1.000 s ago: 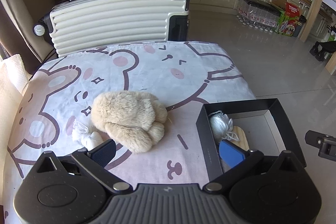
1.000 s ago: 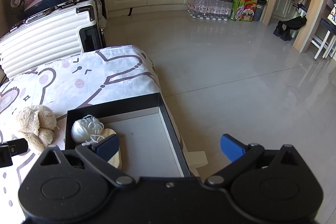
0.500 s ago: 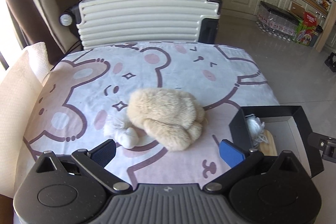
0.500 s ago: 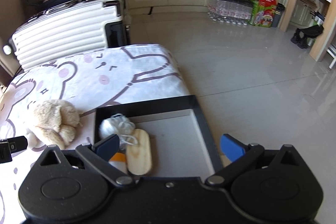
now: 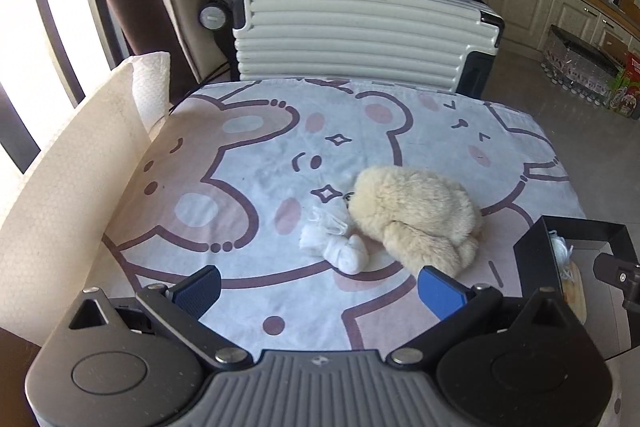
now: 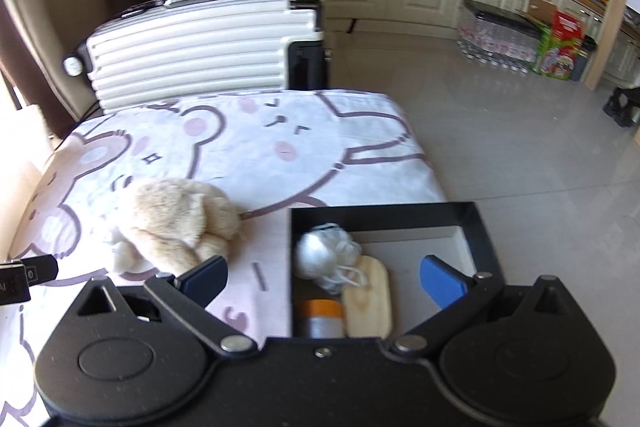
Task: Organize objects
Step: 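Move left tool toward the white cloth item while right tool approaches the plush bunny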
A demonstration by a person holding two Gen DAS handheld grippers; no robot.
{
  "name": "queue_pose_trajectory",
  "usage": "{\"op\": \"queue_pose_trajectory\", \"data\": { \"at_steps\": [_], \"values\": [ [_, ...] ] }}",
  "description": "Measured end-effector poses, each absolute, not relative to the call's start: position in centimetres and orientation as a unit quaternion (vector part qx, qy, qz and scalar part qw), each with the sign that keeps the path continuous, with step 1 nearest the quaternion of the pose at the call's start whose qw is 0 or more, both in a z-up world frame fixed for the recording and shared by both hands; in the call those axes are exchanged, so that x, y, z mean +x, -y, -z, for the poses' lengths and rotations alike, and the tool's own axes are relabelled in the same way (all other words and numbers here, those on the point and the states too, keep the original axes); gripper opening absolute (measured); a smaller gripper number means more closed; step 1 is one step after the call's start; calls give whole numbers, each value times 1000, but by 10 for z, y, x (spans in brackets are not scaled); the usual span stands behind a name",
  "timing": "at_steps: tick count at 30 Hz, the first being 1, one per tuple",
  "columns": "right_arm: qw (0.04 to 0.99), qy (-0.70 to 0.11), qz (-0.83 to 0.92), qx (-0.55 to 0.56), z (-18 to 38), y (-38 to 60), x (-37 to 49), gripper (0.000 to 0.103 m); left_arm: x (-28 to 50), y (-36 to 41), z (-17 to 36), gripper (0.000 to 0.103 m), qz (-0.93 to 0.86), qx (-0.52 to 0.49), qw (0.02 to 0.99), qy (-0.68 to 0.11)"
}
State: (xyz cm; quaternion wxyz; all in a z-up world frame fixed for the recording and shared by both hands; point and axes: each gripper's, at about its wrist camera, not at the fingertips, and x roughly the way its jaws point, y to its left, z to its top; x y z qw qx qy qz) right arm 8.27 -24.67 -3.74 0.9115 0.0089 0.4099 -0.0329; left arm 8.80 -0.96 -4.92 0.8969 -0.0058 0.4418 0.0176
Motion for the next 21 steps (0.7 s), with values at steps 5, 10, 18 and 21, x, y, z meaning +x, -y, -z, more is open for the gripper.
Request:
{"op": "queue_pose_trajectory", "data": {
  "at_steps": [5, 10, 18, 21],
  "values": [
    [917, -399, 8, 3, 35, 225, 85, 103, 86, -12, 49, 103, -41, -21, 898, -438],
    [926, -378, -11, -13, 31, 209, 85, 103, 86, -31, 47, 103, -67, -53, 901, -426],
    [937, -344, -49, -28, 33, 197, 84, 103, 88, -46, 49, 101, -76, -113, 900, -414],
    [937, -340, -66, -38, 34, 190, 84, 103, 89, -48, 52, 101, -77, -131, 900, -408]
  ]
}}
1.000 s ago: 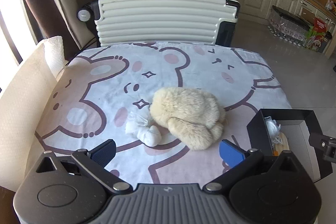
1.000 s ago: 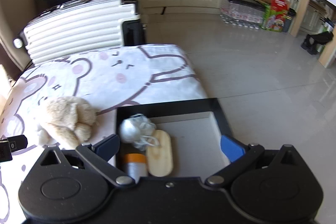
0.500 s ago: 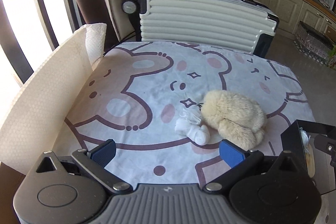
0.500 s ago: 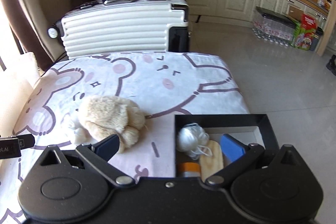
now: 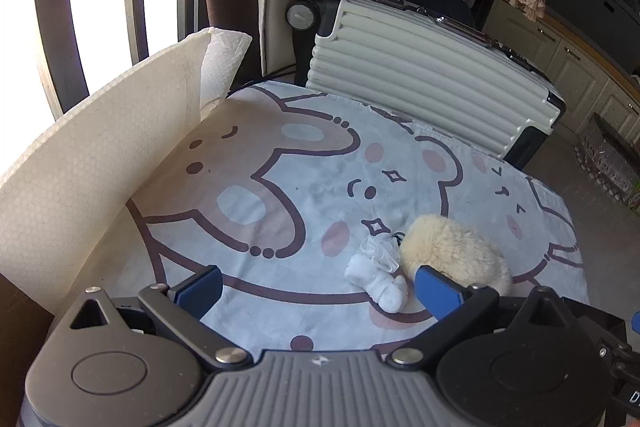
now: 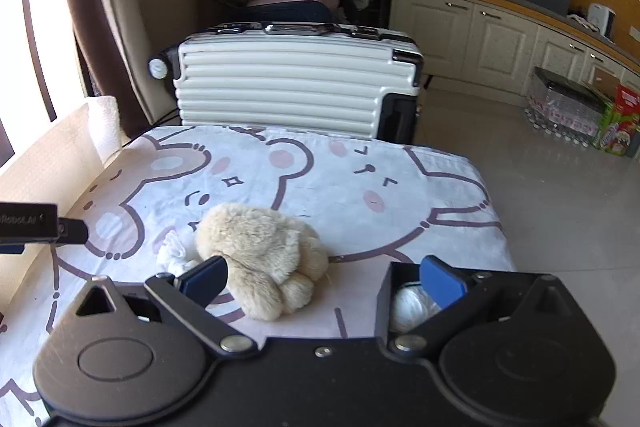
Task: Organize objects
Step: 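Move left tool toward the white cloth item while right tool approaches the plush bunny, then grasp the white cloth item with left tool while right tool grasps the plush bunny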
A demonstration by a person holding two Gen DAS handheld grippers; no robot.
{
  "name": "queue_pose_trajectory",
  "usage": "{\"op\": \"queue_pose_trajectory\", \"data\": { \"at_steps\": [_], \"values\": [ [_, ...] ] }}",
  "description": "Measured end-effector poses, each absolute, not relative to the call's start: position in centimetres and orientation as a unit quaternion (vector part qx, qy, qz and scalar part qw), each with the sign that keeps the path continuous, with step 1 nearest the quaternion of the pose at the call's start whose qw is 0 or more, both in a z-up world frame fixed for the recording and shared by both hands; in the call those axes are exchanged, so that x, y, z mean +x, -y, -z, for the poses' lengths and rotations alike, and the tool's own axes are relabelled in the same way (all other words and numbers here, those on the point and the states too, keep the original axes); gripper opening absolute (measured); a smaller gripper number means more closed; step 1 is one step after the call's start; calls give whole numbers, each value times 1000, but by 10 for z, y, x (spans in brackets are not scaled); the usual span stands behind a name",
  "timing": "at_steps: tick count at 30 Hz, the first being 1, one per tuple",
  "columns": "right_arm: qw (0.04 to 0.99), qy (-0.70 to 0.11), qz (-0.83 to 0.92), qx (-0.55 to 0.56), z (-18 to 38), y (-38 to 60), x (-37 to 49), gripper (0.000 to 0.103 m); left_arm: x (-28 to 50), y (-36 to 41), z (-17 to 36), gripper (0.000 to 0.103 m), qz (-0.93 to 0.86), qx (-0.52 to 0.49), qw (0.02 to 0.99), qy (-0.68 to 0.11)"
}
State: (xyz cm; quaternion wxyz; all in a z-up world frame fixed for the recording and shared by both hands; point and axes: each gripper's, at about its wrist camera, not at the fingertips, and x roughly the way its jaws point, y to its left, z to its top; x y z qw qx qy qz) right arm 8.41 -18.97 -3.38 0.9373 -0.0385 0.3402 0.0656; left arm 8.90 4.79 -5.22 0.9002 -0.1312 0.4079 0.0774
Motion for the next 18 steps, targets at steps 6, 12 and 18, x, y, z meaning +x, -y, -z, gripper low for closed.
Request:
{"op": "queue_pose_trajectory", "data": {
  "at_steps": [6, 12, 18],
  "values": [
    [928, -343, -120, -77, 33, 172, 94, 103, 100, -47, 65, 101, -71, -151, 894, -415],
    [906, -341, -163, -193, 48, 153, 107, 103, 119, -53, 85, 101, -69, -193, 873, -442],
    [879, -314, -212, -291, 65, 136, 121, 103, 133, -56, 101, 96, -71, -232, 854, -460]
  ]
}}
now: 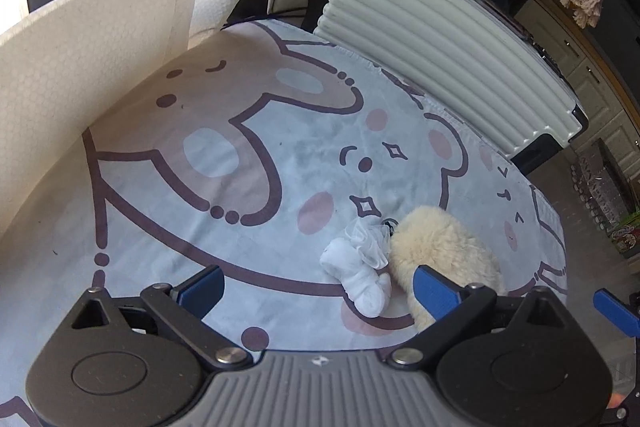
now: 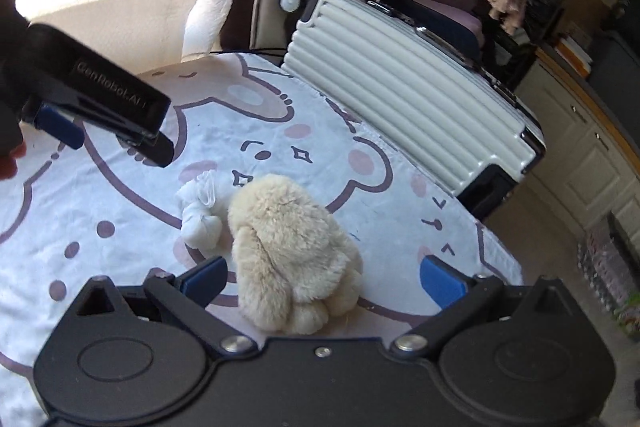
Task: Organize objects
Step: 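Grasp the white cloth item with left tool while right tool grasps the plush bunny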
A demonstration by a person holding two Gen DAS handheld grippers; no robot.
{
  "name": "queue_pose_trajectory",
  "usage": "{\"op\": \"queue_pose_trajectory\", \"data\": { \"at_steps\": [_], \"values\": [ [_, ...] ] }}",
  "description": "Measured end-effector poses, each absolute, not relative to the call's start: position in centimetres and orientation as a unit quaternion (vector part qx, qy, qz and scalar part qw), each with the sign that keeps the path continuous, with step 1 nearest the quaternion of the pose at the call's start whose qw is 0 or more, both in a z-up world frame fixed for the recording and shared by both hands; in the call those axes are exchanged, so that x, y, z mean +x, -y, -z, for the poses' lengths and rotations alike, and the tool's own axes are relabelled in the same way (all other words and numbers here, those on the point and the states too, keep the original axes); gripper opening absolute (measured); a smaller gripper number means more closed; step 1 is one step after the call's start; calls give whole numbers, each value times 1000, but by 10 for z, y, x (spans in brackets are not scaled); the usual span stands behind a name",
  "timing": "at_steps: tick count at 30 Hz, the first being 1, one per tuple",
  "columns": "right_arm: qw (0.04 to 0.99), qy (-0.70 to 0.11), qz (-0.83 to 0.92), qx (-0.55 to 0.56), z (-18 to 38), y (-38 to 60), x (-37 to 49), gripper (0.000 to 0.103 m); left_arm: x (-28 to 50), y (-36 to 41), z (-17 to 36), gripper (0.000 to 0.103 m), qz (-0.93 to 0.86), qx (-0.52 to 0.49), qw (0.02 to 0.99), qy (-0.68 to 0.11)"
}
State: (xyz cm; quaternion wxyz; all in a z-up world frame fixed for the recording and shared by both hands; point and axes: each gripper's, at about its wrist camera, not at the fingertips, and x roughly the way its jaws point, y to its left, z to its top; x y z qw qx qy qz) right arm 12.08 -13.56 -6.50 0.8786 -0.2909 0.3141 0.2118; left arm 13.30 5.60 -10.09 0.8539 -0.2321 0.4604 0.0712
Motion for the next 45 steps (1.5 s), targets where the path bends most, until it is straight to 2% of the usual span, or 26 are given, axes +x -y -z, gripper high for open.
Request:
{"op": "queue_pose_trajectory", "data": {
  "at_steps": [5, 15, 20, 28, 29, 31, 37, 45],
  "values": [
    [841, -289, -254, -381, 84, 122, 132, 103, 144, -58, 118, 83, -68, -263, 831, -485],
    [764, -308, -337, -455, 120, 105, 159, 103, 163, -48, 132, 73, -67, -257, 825, -498],
    [736, -336, -359, -466, 132, 104, 183, 103, 168, -46, 139, 66, -63, -230, 826, -510],
    [725, -386, -374, -432, 150, 96, 209, 102, 173, -46, 151, 61, -52, -233, 818, -523],
    [723, -397, -373, -425, 152, 96, 212, 100, 174, -45, 152, 61, -50, -231, 818, -525],
    [723, -412, -368, -415, 157, 97, 216, 82, 175, -45, 154, 60, -50, -228, 818, -526],
    [735, -435, -359, -376, 159, 97, 222, 62, 179, -43, 160, 60, -45, -228, 819, -525],
    [771, -451, -316, -319, 153, 106, 231, 49, 183, -36, 162, 58, -38, -239, 820, -519]
  ]
}}
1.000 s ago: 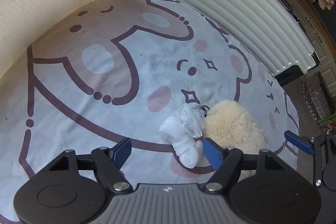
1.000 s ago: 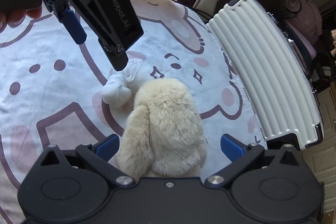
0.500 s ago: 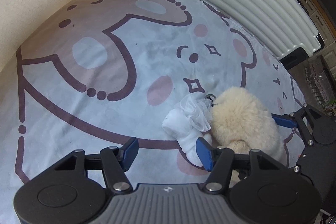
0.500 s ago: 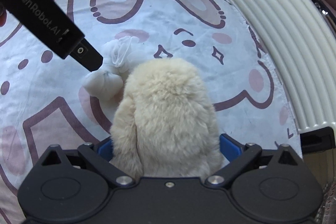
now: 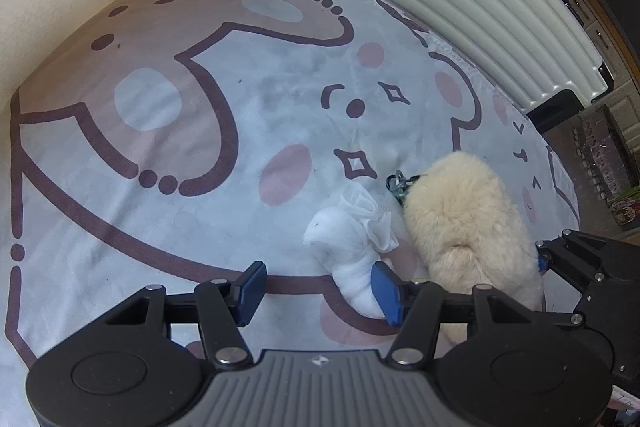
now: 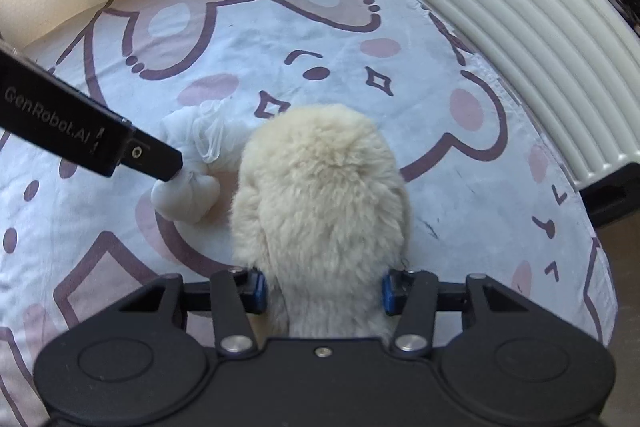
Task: Organize objects
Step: 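Grasp the white cloth item with left tool while right tool grasps the plush bunny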
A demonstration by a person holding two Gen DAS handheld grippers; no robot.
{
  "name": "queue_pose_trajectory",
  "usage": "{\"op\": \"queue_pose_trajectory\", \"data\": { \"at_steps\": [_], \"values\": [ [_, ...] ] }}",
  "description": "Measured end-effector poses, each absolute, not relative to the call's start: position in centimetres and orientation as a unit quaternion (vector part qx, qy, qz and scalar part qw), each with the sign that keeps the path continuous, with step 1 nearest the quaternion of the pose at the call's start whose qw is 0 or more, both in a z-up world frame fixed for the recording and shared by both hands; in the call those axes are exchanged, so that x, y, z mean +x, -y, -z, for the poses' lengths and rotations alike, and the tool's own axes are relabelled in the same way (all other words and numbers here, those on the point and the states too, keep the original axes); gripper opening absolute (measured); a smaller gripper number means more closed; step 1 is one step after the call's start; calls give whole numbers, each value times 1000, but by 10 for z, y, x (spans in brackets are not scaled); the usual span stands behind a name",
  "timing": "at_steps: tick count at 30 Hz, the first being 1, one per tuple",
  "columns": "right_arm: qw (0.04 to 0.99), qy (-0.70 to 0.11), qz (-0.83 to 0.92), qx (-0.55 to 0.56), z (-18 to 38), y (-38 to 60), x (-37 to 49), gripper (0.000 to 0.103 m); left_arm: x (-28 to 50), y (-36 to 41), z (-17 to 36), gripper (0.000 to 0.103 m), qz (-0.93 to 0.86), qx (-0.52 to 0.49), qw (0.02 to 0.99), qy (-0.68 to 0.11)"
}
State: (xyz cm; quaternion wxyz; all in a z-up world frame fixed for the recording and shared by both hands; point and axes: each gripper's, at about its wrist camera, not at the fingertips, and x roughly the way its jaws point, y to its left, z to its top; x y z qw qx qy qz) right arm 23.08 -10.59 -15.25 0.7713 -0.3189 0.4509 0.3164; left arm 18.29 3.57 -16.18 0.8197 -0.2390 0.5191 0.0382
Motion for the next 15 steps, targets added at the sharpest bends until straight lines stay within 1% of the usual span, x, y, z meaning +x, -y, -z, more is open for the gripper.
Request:
{"op": "queue_pose_trajectory", "data": {
  "at_steps": [4, 7, 11, 15],
  "values": [
    [790, -466, -286, -278, 147, 115, 236, 46, 184, -33, 162, 58, -35, -250, 819, -515],
    [803, -473, -266, -246, 143, 120, 235, 44, 184, -35, 163, 55, -37, -276, 813, -511],
    [824, -469, -242, -207, 135, 128, 227, 43, 184, -37, 166, 51, -47, -309, 803, -507],
    [836, -472, -219, -173, 133, 134, 217, 43, 184, -35, 168, 50, -50, -327, 800, -501]
  ]
}}
